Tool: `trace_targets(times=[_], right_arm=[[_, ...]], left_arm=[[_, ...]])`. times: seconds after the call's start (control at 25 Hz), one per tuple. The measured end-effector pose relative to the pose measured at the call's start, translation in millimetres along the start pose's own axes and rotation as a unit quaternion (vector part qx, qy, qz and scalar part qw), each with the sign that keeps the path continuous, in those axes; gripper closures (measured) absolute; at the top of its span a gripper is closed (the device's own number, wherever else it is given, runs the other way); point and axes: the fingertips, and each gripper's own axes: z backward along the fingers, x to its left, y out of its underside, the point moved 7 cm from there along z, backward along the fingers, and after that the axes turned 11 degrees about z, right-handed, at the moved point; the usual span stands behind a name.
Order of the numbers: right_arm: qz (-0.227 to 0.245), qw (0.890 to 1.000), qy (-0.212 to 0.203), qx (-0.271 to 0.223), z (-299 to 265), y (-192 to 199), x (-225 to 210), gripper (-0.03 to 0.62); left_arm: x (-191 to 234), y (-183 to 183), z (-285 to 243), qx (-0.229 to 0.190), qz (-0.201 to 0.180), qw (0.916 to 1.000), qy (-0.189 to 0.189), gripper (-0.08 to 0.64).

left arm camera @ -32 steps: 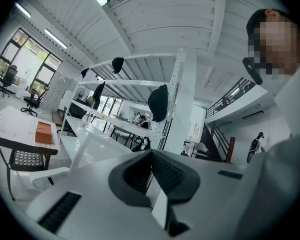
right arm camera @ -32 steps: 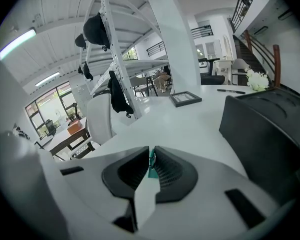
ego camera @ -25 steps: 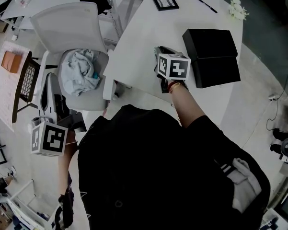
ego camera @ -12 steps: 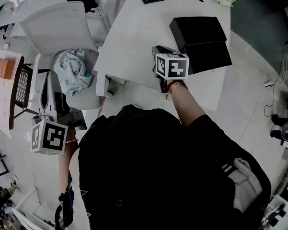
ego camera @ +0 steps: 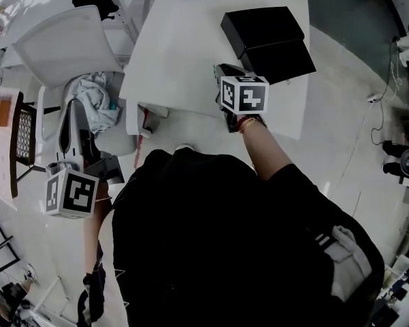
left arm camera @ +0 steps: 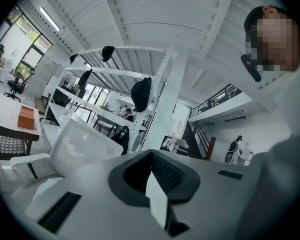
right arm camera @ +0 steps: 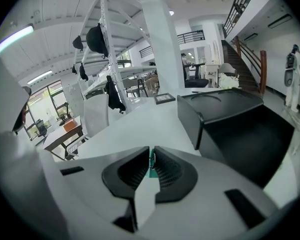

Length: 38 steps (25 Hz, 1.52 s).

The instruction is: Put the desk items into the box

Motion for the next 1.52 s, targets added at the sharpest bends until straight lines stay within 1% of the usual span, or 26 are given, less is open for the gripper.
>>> trace_targets(times=[0.12, 0.28, 0.48, 0.64, 0.8, 1.0, 1.16, 1.28, 1.52], right_arm=[[-0.012, 1.000, 0.010, 0.001, 8.3, 7.9, -0.2, 0.557], [-0.025, 0.999, 0.023, -0.004, 20.5, 10.8, 3.6, 0.557], [-0.045, 0.998, 0.037, -0.012, 43.3, 10.7, 16.8, 0.557], [-0.061, 0.997, 0.048, -0.020, 62.4, 14.3, 29.9, 0.557], [-0.070, 0.996, 0.053, -0.017, 76.4, 24.0, 43.9, 0.558], [-0.070, 0.995, 0.064, -0.015, 95.9, 34.3, 55.5, 0.558], [-0.067, 0.994, 0.080, -0.020, 119.1, 38.9, 54.5, 0.558], [-0.071, 0.993, 0.093, -0.026, 136.4, 42.9, 50.6, 0.558], [-0.084, 0.989, 0.115, -0.035, 161.2, 52.4, 46.5, 0.558]], left_arm=[[-0.4, 0.6, -3.5, 0.012, 0.007, 0.9999, 0.010, 0.550], [-1.0, 0.5, -10.5, 0.027, 0.013, 0.9989, 0.035, 0.549], [-0.1, -10.9, -6.4, 0.039, 0.015, 0.9971, 0.064, 0.550], [1.4, -18.3, 2.6, 0.050, 0.016, 0.9962, 0.069, 0.551], [2.5, -15.8, 11.5, 0.063, 0.017, 0.9943, 0.084, 0.551], [1.2, -7.5, 18.1, 0.077, 0.033, 0.9910, 0.104, 0.549], [-8.0, -1.9, 21.6, 0.077, 0.038, 0.9878, 0.130, 0.550], [-13.6, 0.3, 26.4, 0.075, 0.036, 0.9866, 0.140, 0.550], [-21.3, 5.9, 31.5, 0.072, 0.043, 0.9830, 0.163, 0.550]])
